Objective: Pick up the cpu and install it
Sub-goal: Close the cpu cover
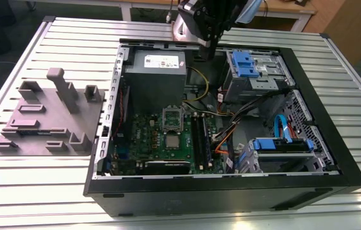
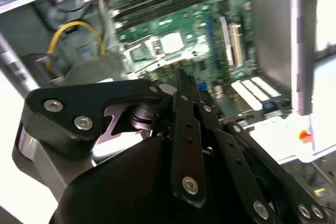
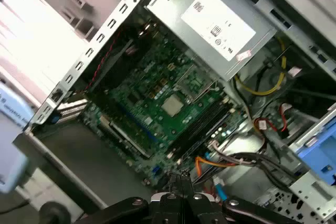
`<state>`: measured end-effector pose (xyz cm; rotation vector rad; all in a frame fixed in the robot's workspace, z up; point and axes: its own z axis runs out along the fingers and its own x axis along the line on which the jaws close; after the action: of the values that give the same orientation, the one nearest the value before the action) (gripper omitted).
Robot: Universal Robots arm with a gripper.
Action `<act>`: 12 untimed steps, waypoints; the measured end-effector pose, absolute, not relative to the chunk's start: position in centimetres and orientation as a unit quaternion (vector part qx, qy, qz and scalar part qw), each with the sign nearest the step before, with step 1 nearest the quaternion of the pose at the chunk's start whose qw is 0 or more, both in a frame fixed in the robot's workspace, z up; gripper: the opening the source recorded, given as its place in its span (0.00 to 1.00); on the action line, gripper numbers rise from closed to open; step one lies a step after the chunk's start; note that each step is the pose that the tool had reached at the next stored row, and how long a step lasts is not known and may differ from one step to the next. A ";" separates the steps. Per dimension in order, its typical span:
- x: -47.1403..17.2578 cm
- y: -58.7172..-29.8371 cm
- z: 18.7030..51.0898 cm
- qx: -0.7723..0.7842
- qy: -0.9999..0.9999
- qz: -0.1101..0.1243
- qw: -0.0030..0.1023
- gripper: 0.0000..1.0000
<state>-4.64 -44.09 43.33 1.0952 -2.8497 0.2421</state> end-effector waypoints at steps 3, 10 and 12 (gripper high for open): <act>-4.6 -44.1 43.3 0.359 -0.933 0.028 0.020 0.10; -4.6 -44.1 43.3 0.359 -0.933 0.000 0.009 0.10; -4.6 -44.1 43.3 0.359 -0.933 0.003 0.010 0.10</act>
<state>-4.64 -44.09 43.32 1.1215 -2.9122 0.0106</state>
